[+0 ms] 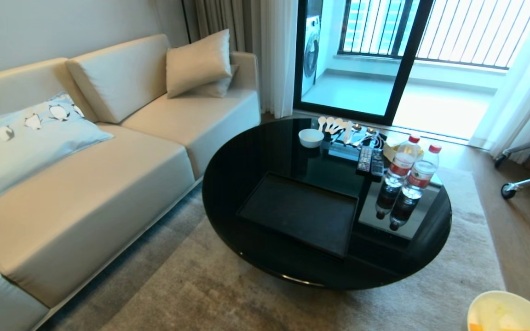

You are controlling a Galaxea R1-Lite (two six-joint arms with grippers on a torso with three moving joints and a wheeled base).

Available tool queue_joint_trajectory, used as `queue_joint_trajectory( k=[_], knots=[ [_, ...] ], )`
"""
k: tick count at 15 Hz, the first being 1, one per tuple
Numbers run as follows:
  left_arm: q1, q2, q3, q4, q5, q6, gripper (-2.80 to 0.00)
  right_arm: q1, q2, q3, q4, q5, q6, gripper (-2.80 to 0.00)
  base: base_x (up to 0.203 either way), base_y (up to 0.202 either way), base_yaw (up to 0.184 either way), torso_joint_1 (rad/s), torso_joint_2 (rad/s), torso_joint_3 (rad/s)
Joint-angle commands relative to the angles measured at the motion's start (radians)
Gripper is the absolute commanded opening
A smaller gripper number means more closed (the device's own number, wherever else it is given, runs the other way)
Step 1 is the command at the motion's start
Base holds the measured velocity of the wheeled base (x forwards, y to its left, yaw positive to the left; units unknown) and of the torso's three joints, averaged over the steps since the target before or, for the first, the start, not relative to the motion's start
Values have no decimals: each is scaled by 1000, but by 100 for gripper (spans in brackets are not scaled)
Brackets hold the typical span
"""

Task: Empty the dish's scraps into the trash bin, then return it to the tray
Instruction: Move the bowl over the trash can

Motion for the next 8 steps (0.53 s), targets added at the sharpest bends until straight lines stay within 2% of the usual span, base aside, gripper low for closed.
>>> queue_joint_trajectory(
  k=[1,3,8],
  knots=[
    [0,0,0,0,0,-1,-280,0,-8,1,6,-2,3,-280,-181,0,-2,1,2,-1],
    [0,0,0,0,0,-1,-280,0,-8,0,3,-2,2,-280,-103,0,-2,-1,1,3],
    [0,0,0,0,0,-1,-280,0,-10,0,-3,-2,2,-280,0,0,0,0,0,0]
  ],
)
